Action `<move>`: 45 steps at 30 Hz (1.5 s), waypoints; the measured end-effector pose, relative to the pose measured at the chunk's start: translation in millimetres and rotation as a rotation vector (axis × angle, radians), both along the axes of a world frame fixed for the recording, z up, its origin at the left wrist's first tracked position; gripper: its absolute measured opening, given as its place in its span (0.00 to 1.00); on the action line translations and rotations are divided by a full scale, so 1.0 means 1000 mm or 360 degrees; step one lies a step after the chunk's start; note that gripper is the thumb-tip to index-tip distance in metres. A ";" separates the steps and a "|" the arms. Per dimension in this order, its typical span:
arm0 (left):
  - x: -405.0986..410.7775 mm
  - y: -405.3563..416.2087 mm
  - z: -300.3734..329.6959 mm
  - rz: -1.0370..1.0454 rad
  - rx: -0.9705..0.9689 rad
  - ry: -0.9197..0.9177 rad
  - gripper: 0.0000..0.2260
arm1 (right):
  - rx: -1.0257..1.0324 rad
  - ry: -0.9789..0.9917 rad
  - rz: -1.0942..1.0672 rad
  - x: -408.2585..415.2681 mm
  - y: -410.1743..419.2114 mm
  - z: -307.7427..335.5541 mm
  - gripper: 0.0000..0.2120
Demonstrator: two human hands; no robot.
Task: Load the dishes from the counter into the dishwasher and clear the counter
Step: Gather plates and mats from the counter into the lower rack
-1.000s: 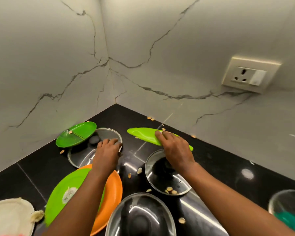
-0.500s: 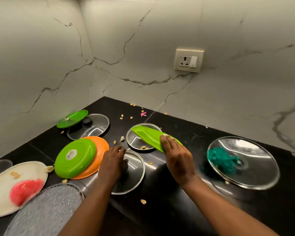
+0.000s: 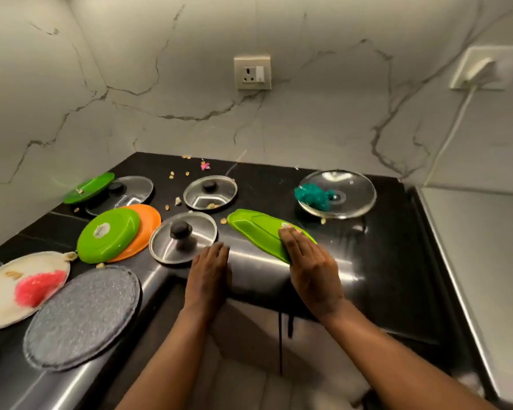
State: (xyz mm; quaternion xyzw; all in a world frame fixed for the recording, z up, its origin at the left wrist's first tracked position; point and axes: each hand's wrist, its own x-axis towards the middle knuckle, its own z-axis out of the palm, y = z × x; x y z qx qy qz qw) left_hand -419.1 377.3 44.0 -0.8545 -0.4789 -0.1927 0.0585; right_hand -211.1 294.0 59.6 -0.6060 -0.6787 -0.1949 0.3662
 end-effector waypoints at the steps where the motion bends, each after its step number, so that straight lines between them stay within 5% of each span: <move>1: 0.000 -0.019 -0.003 -0.0013 0.0007 -0.0008 0.16 | -0.0010 0.0014 -0.0018 -0.002 -0.020 -0.004 0.23; 11: -0.036 -0.236 -0.060 -0.0131 -0.0349 0.0205 0.14 | -0.0286 0.0263 -0.0377 -0.059 -0.276 -0.070 0.27; 18: 0.016 -0.352 -0.092 -0.0327 -0.0658 0.0421 0.14 | -0.0734 0.0193 -0.0876 -0.049 -0.441 -0.099 0.22; 21: 0.050 -0.394 -0.104 -0.0493 -0.0753 0.0422 0.15 | -0.0926 0.0418 -0.1033 -0.038 -0.495 -0.110 0.19; 24: 0.083 -0.434 -0.119 -0.0648 -0.0824 0.0517 0.16 | -0.1192 0.0640 -0.1183 -0.023 -0.550 -0.129 0.26; 27: 0.112 -0.469 -0.136 -0.0723 -0.0935 0.0611 0.17 | -0.1393 0.0805 -0.1306 -0.001 -0.596 -0.140 0.20; 36: 0.208 -0.557 -0.189 -0.0712 -0.1193 0.0842 0.19 | -0.1300 0.1178 -0.1424 0.103 -0.671 -0.179 0.16; 45: 0.285 -0.572 -0.290 -0.0635 -0.1375 0.0818 0.22 | -0.1266 0.1164 -0.1386 0.231 -0.631 -0.247 0.16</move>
